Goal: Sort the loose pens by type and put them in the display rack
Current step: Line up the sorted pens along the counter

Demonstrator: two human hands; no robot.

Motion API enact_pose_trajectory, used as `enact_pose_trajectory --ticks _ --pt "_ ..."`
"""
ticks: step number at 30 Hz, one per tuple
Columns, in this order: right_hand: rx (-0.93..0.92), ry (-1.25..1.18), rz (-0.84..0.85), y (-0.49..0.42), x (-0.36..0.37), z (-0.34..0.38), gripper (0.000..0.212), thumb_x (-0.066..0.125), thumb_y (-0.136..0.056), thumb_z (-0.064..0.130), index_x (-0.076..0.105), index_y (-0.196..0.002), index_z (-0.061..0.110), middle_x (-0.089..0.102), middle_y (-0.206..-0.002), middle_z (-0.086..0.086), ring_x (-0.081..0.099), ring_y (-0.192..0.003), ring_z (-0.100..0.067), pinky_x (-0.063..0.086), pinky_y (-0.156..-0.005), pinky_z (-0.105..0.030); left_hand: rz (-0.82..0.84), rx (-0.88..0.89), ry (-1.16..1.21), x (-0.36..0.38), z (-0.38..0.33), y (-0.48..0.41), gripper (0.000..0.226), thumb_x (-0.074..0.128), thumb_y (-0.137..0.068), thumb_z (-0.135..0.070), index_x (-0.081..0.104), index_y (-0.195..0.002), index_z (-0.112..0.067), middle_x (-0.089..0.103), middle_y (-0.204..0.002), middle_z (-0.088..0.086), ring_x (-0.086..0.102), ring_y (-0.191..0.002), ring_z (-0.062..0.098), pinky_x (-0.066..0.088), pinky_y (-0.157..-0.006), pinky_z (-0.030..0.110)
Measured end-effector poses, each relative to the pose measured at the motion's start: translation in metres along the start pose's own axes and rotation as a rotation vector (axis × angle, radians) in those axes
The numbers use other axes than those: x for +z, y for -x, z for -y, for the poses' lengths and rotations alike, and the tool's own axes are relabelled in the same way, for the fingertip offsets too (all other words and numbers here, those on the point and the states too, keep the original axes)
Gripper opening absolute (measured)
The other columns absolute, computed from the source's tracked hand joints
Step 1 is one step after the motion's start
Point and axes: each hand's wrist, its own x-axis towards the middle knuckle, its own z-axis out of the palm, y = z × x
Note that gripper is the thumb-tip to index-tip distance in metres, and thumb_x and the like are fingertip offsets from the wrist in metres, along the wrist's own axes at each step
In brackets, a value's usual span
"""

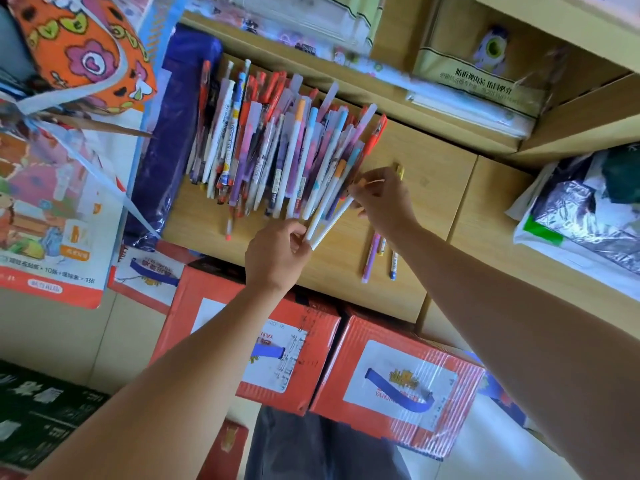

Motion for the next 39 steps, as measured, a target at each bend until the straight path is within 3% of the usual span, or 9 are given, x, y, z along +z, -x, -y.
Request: enact_pose_trajectory --ticks 6,10,16,19,23,28,32,36,39 --pt "0.054 -0.180 -0.005 0.010 -0.015 0.003 0.018 0.059 -0.094 0.017 0.060 -0.107 0.006 0.059 -0.071 -0.004 0.052 -0.054 -0.010 0.046 -0.057 -0.026 0.085 0.067 0.084 -0.010 -0.010 0.017 0.021 0.069 -0.085 -0.020 0.070 -0.106 -0.015 0.069 -0.081 -0.009 0.062 -0.068 0.003 0.053 -0.069 0.020" --pt "0.048 -0.240 0.093 0.019 -0.014 0.005 0.019 0.063 -0.093 0.024 0.070 -0.091 0.006 0.053 -0.062 0.000 0.049 -0.055 -0.009 0.046 -0.058 -0.020 0.188 0.053 0.150 -0.008 -0.022 0.021 0.028 0.069 -0.086 -0.020 0.068 -0.112 -0.012 0.065 -0.081 -0.010 0.058 -0.072 0.003 0.045 -0.072 0.011" --pt "0.096 -0.221 0.176 0.026 -0.016 -0.004 0.018 0.056 -0.097 0.025 0.064 -0.092 0.009 0.056 -0.075 -0.006 0.050 -0.067 -0.013 0.046 -0.062 -0.024 0.400 0.038 0.206 -0.008 -0.023 0.028 0.019 0.061 -0.090 -0.019 0.068 -0.108 -0.015 0.068 -0.090 -0.004 0.063 -0.084 0.012 0.051 -0.081 0.023" --pt "0.081 -0.223 0.181 0.028 -0.022 -0.005 0.014 0.048 -0.100 0.022 0.060 -0.097 0.015 0.068 -0.100 -0.018 0.057 -0.077 -0.015 0.047 -0.061 -0.024 0.153 0.097 0.032 -0.012 -0.019 0.026 0.017 0.058 -0.092 -0.023 0.067 -0.105 -0.016 0.069 -0.093 -0.006 0.063 -0.076 0.007 0.053 -0.070 0.022" --pt "0.052 -0.153 0.116 0.020 -0.024 0.005 0.017 0.040 -0.102 0.020 0.052 -0.109 0.010 0.068 -0.092 -0.009 0.060 -0.076 -0.015 0.049 -0.066 -0.029 -0.154 0.033 -0.134 -0.019 -0.027 0.006 0.019 0.057 -0.093 -0.033 0.061 -0.104 -0.019 0.066 -0.092 -0.005 0.063 -0.077 0.011 0.052 -0.060 0.029" --pt "0.066 -0.132 0.036 -0.007 -0.012 0.020 0.021 0.033 -0.104 0.025 0.044 -0.110 0.009 0.060 -0.090 -0.018 0.063 -0.085 -0.035 0.048 -0.069 -0.044 -0.140 0.031 -0.291 -0.018 -0.040 -0.024 0.032 0.059 -0.090 -0.046 0.055 -0.106 -0.018 0.067 -0.089 -0.002 0.064 -0.078 0.018 0.047 -0.055 0.030" --pt "0.134 -0.077 0.011 -0.026 0.002 0.023 0.015 0.033 -0.101 0.027 0.041 -0.092 0.018 0.056 -0.088 -0.014 0.055 -0.078 -0.028 0.050 -0.075 -0.050 -0.121 0.030 -0.349 -0.014 -0.042 -0.038 0.023 0.059 -0.091 -0.042 0.059 -0.097 -0.019 0.067 -0.086 -0.004 0.064 -0.079 0.018 0.039 -0.055 0.026" --pt "0.188 -0.169 -0.108 -0.034 0.013 0.028 0.021 0.041 -0.097 0.032 0.038 -0.082 0.019 0.048 -0.070 -0.004 0.046 -0.057 -0.019 0.045 -0.066 -0.040 -0.085 0.034 -0.276 -0.018 -0.038 -0.040 0.018 0.058 -0.092 -0.036 0.064 -0.099 -0.020 0.070 -0.090 -0.007 0.065 -0.085 0.016 0.048 -0.061 0.028" --pt "0.156 -0.081 -0.151 -0.036 0.017 0.027 0.027 0.054 -0.090 0.045 0.045 -0.088 0.019 0.050 -0.070 -0.004 0.048 -0.059 -0.023 0.043 -0.062 -0.039 -0.041 0.069 -0.259 -0.021 -0.033 -0.038 0.017 0.059 -0.090 -0.034 0.066 -0.100 -0.022 0.070 -0.085 -0.009 0.065 -0.082 0.013 0.053 -0.064 0.029"
